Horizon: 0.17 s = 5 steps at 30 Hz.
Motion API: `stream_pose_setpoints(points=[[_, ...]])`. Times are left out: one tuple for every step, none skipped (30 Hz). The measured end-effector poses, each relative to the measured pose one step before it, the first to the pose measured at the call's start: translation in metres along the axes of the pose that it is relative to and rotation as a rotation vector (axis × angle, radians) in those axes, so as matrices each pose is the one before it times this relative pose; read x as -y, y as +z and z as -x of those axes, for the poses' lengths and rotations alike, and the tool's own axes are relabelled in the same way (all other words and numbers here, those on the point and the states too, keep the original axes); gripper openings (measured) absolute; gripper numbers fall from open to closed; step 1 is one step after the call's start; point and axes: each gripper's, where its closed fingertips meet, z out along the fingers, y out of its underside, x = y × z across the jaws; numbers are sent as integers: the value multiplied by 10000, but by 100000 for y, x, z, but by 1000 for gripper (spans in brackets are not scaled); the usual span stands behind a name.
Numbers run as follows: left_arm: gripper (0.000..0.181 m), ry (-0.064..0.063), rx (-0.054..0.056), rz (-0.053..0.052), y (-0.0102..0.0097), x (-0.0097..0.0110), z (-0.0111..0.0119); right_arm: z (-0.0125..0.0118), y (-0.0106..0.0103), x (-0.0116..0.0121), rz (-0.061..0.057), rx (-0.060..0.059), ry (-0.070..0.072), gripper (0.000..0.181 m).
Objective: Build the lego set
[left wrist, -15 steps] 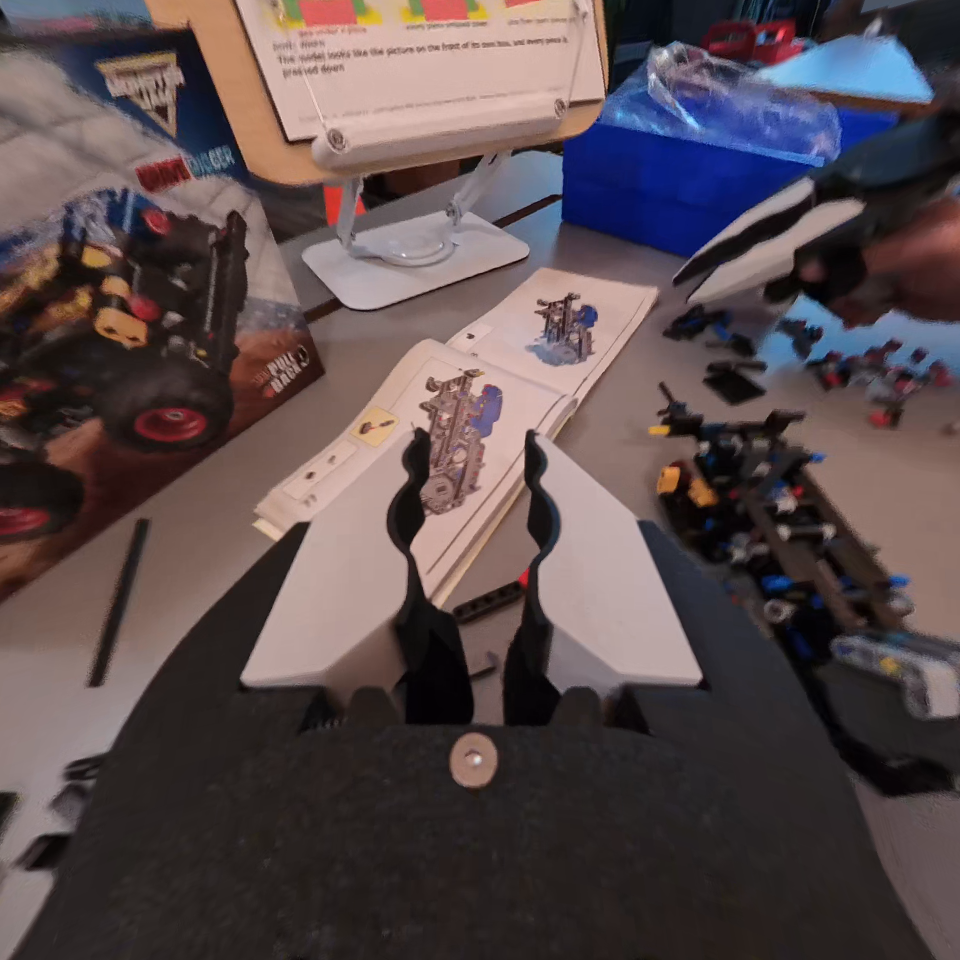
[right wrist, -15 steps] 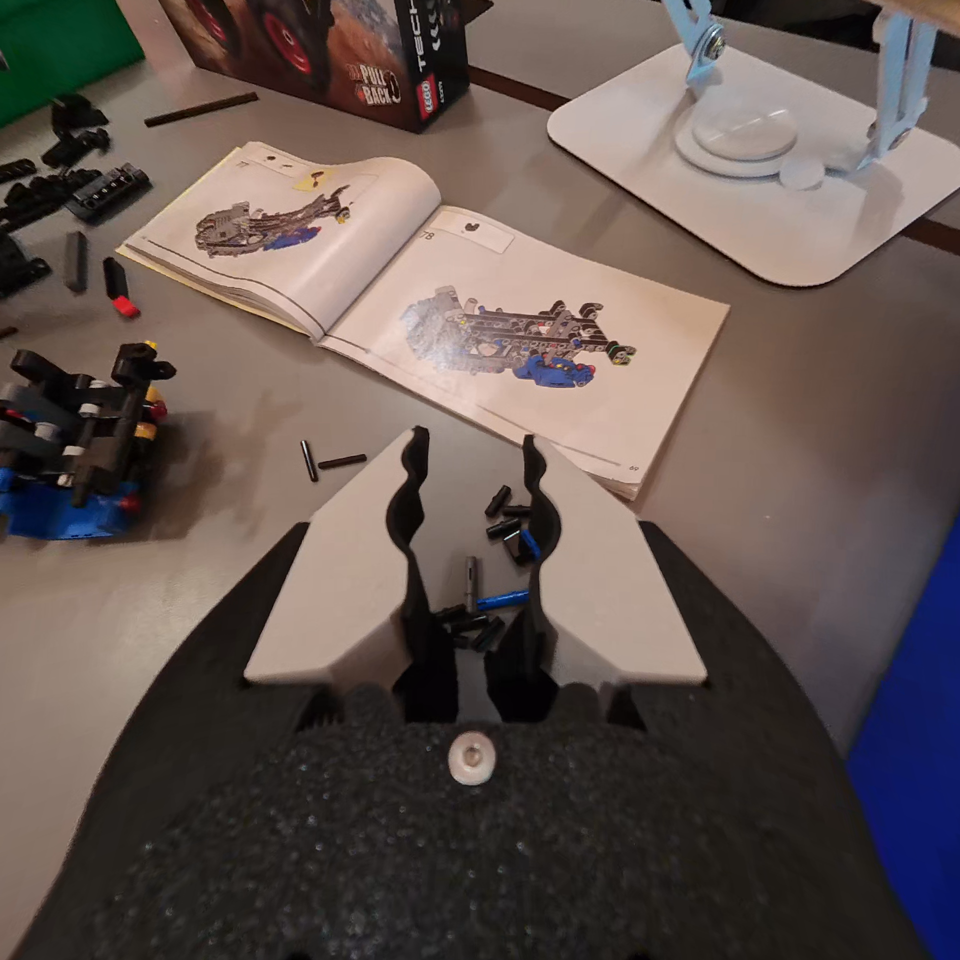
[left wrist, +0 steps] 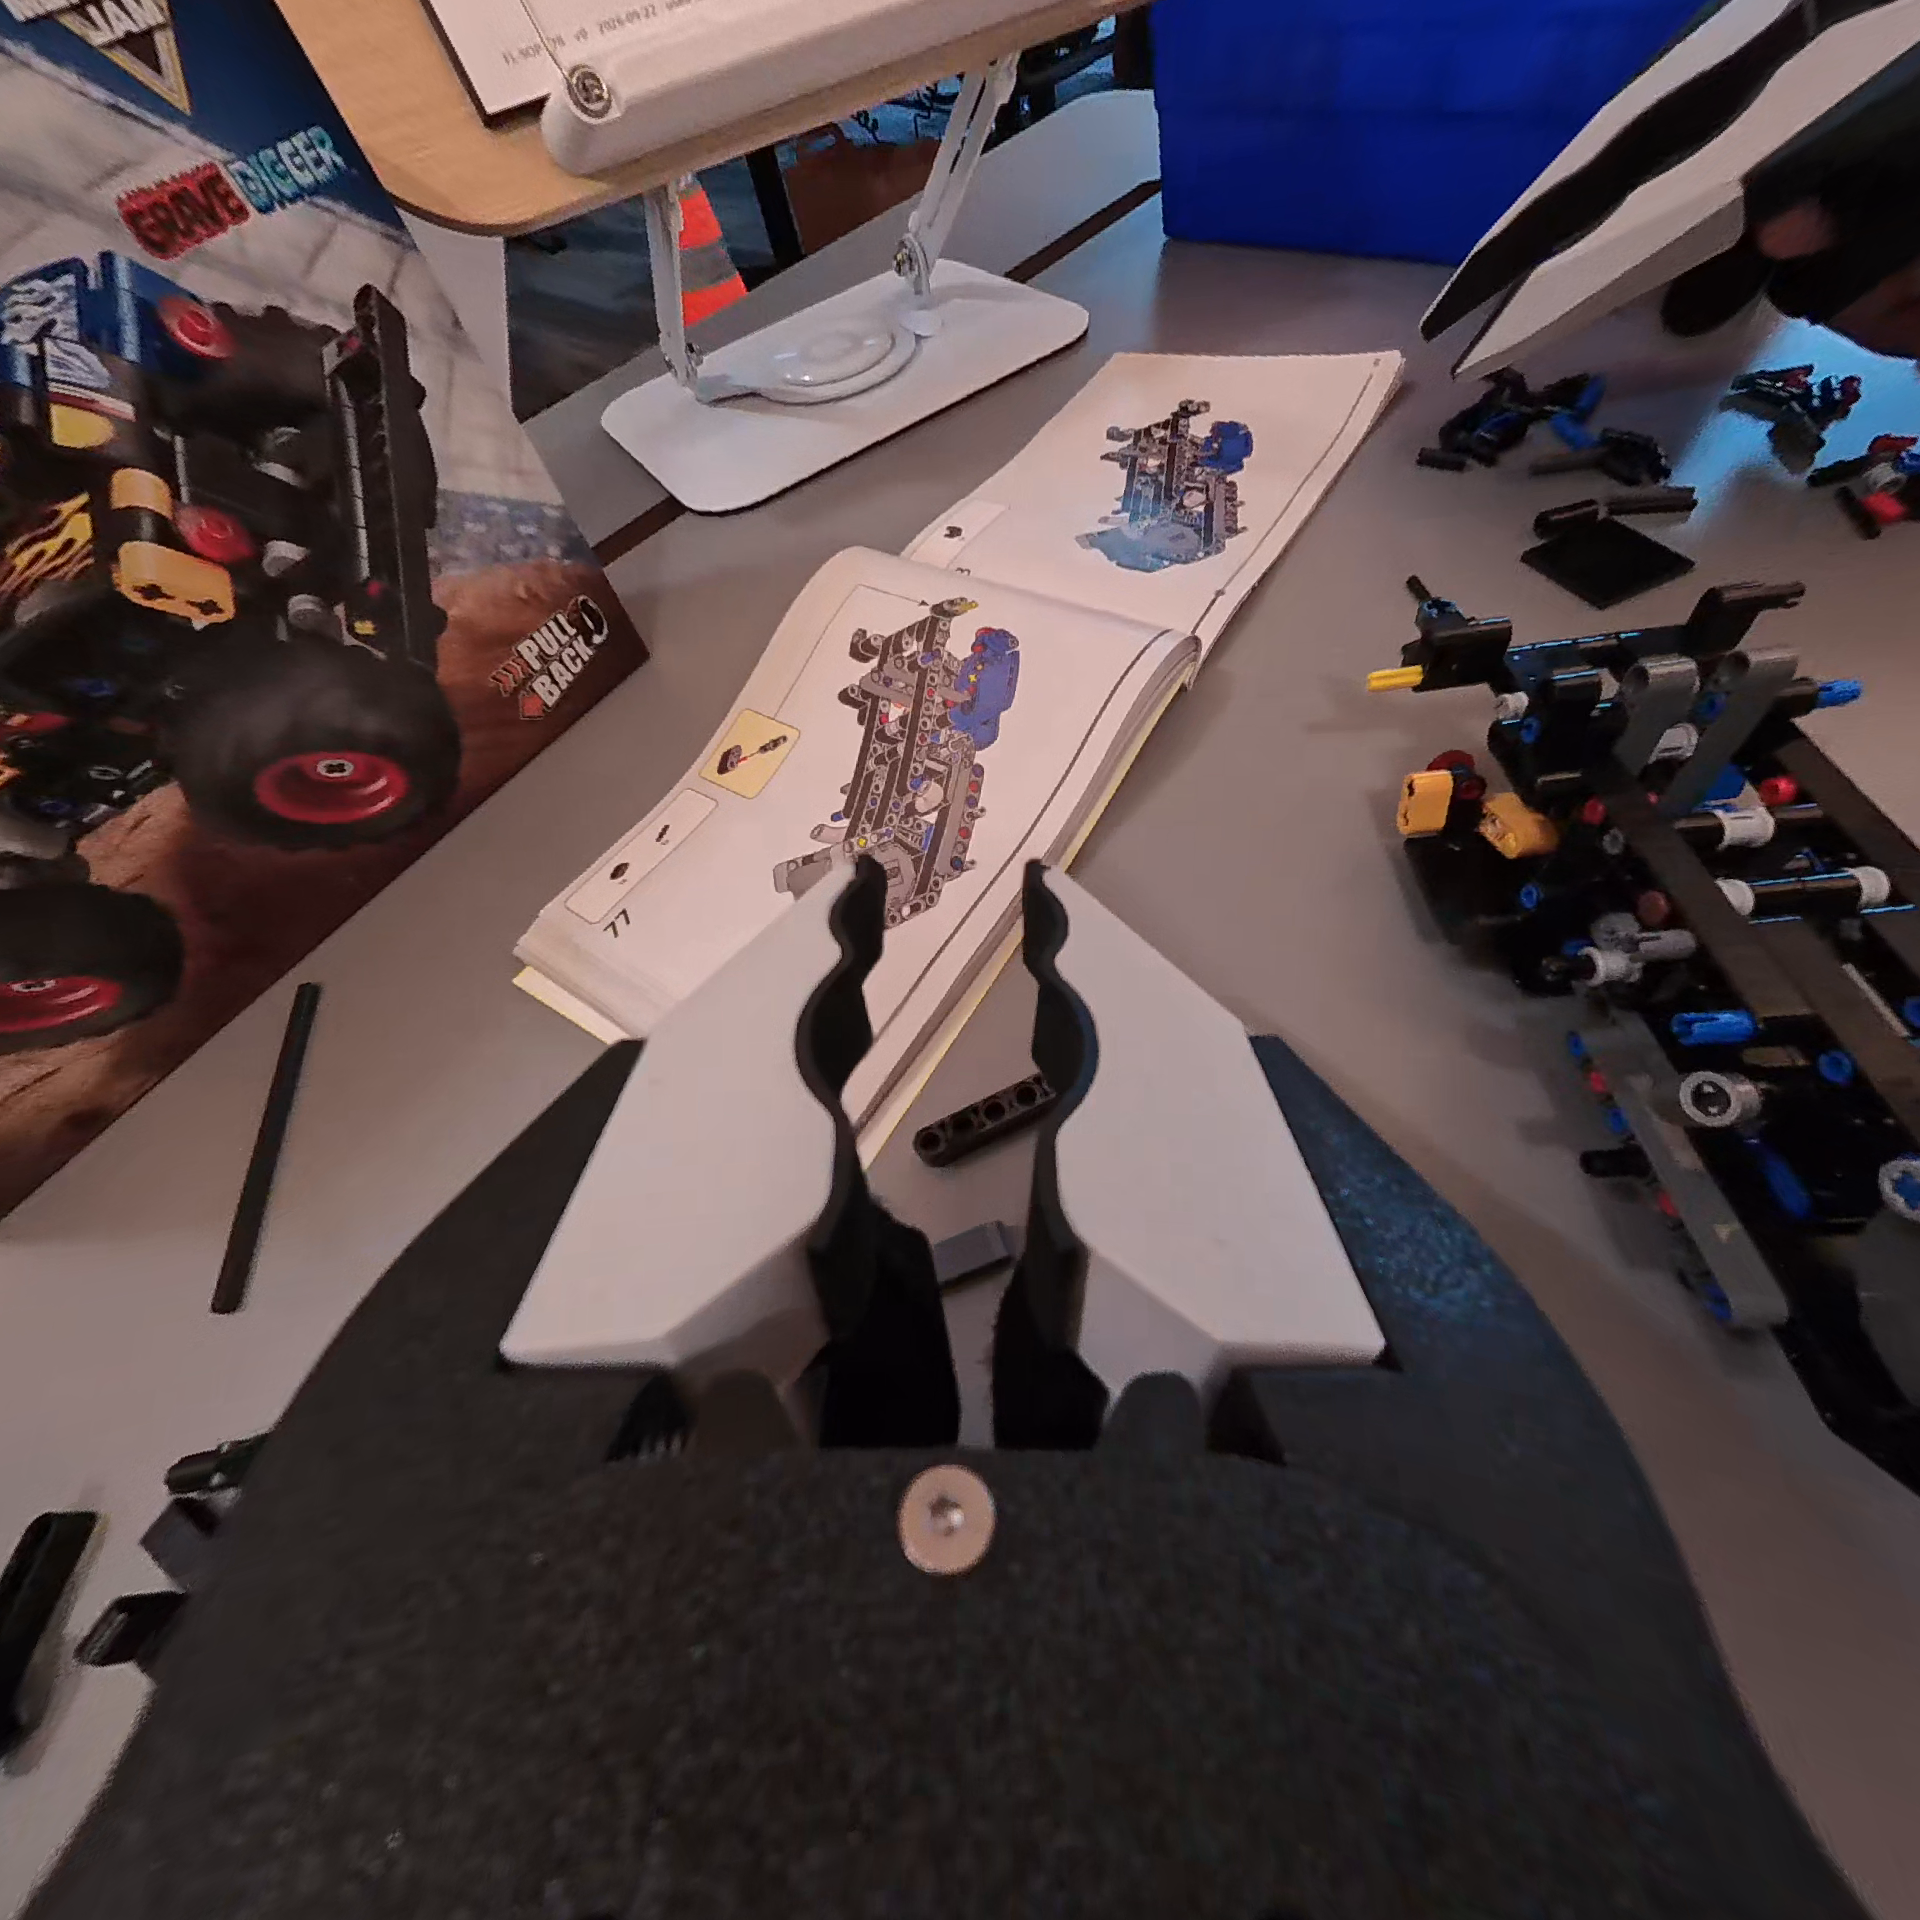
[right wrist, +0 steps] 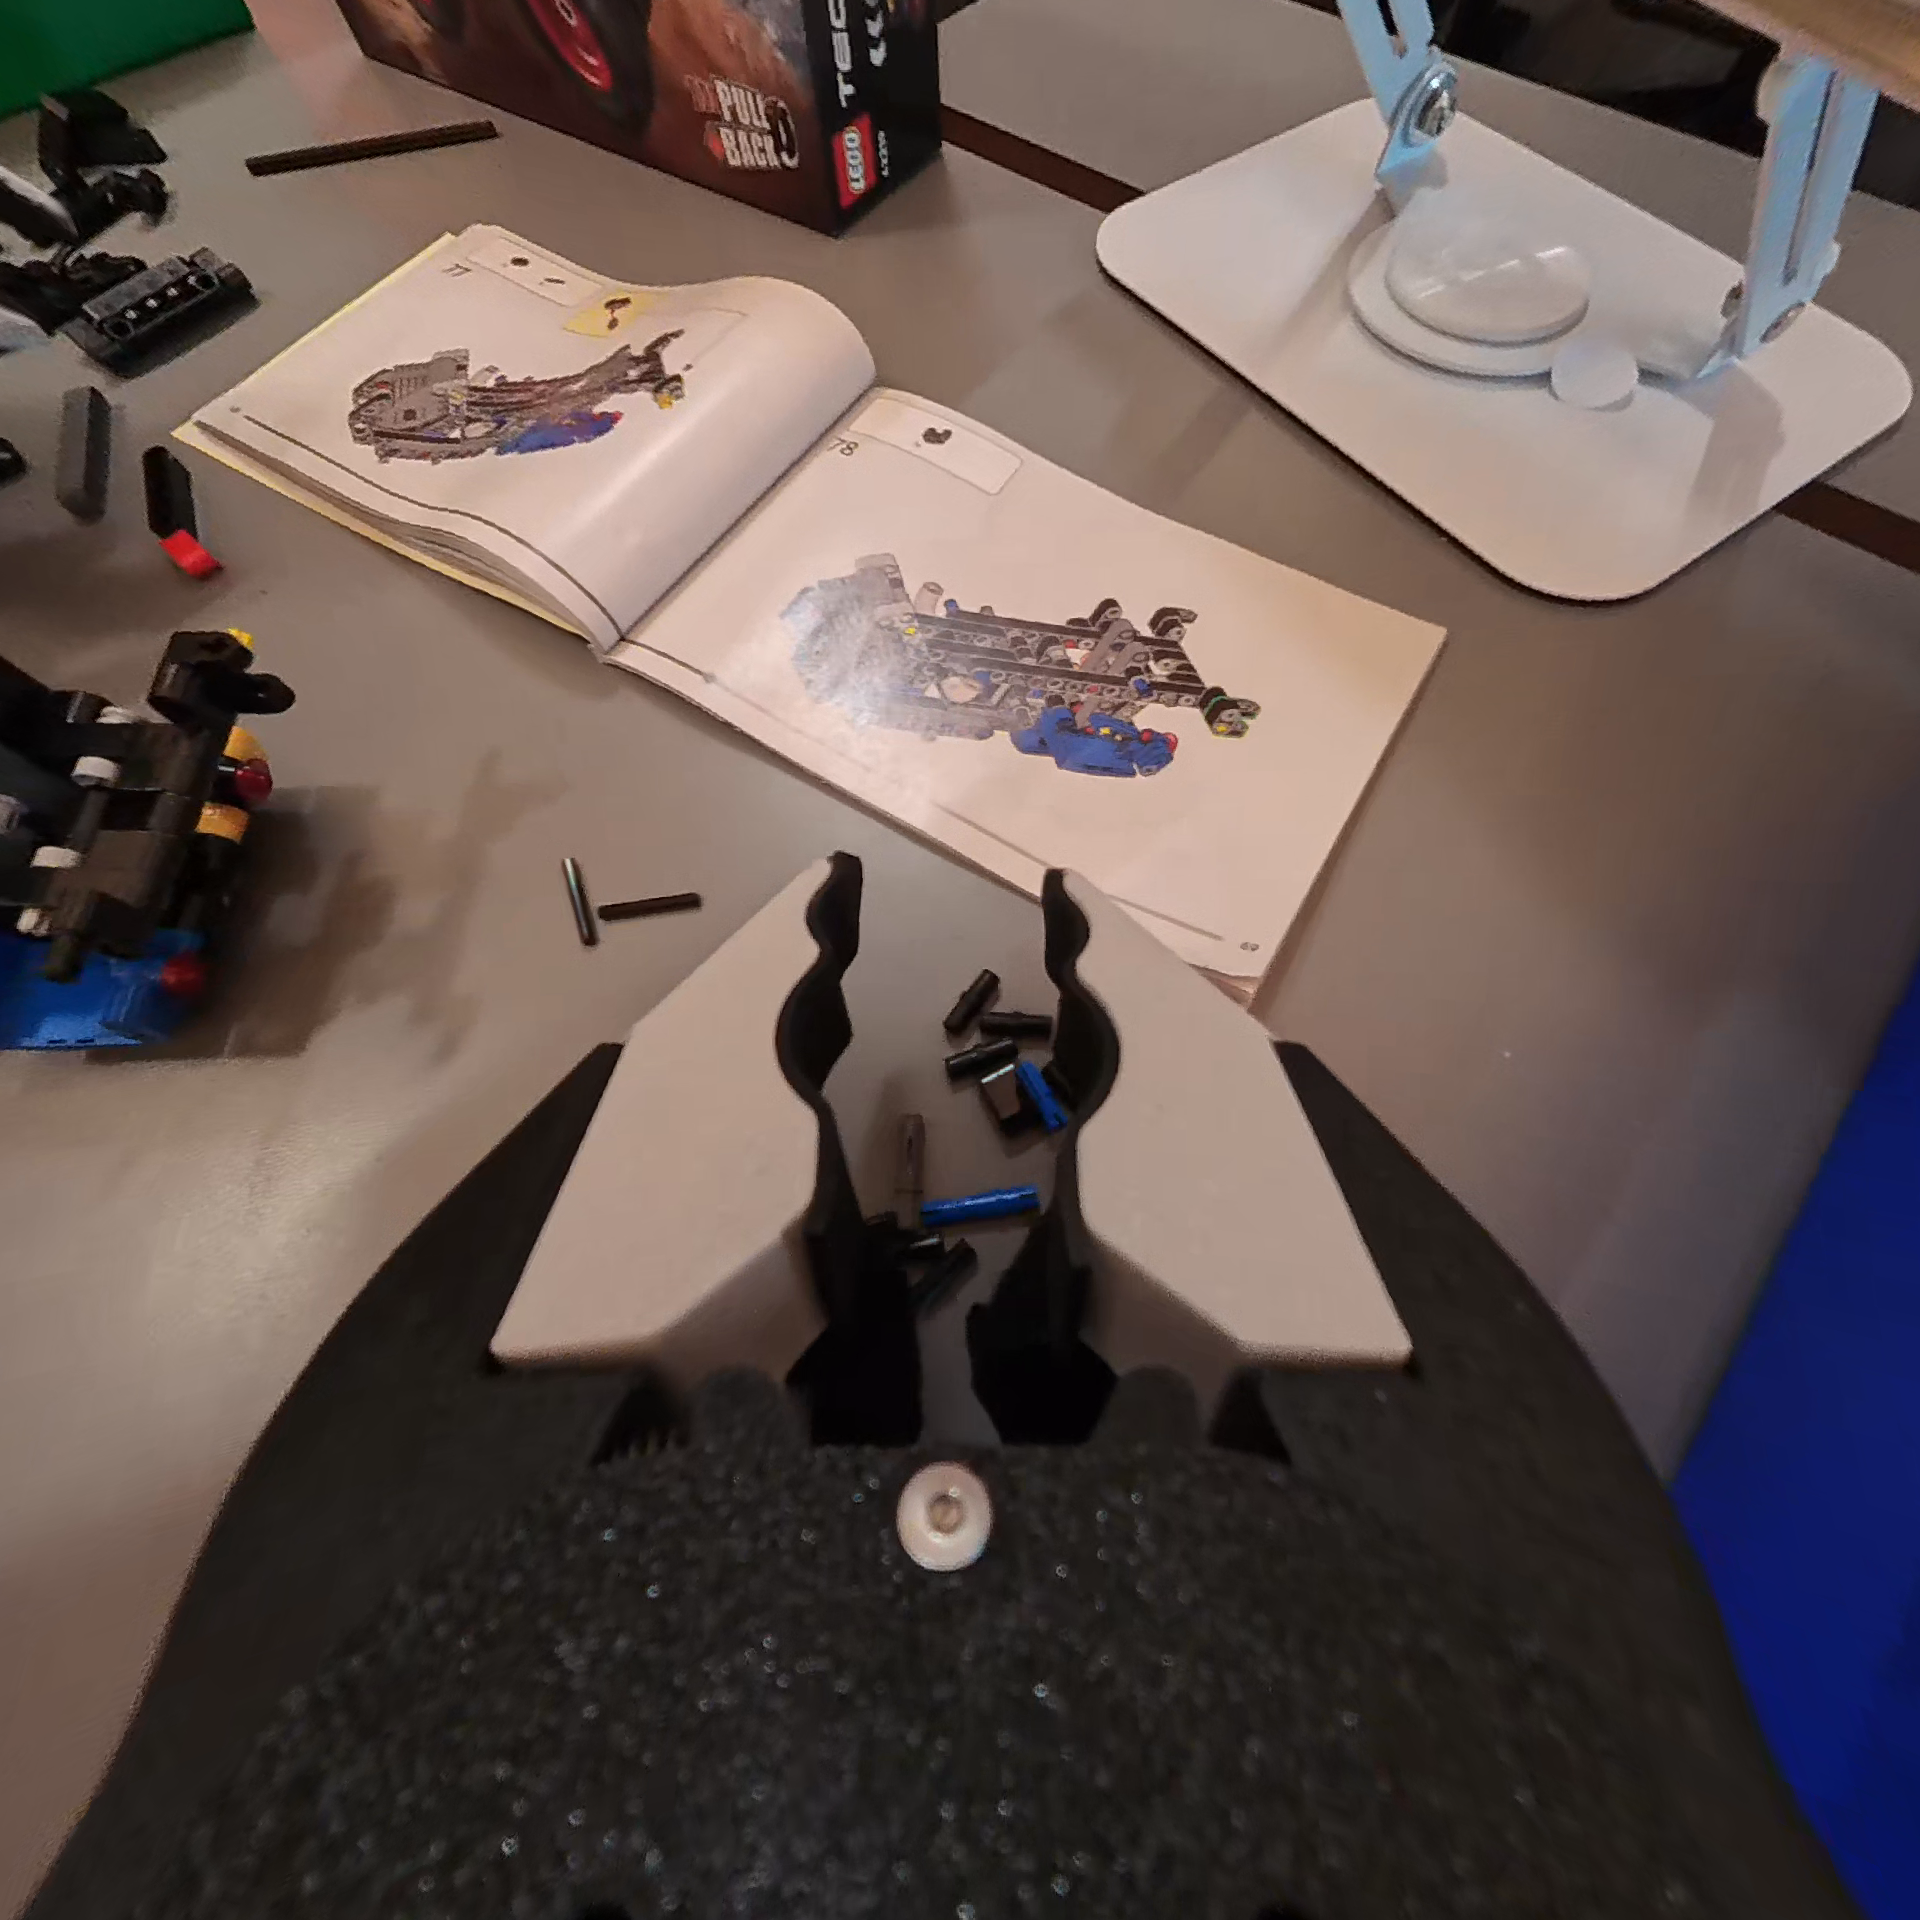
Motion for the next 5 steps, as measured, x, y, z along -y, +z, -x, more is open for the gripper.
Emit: stream_pose_setpoints(points=[[24,-22,-36,65,92,-145,-97,187,-13,55,-24,16,-97,35],[24,12,-28,74,94,-157,-102,203,4,44,4,28,-80,35],[24,57,7,42,97,-124,-67,274,-1,47,-3,72,-78,35],[24,85,22,36,99,-121,-49,168,8,21,-5,19,-59,34],[24,69,23,65,90,-149,-35,70,4,8,8,-30,-46,34]])
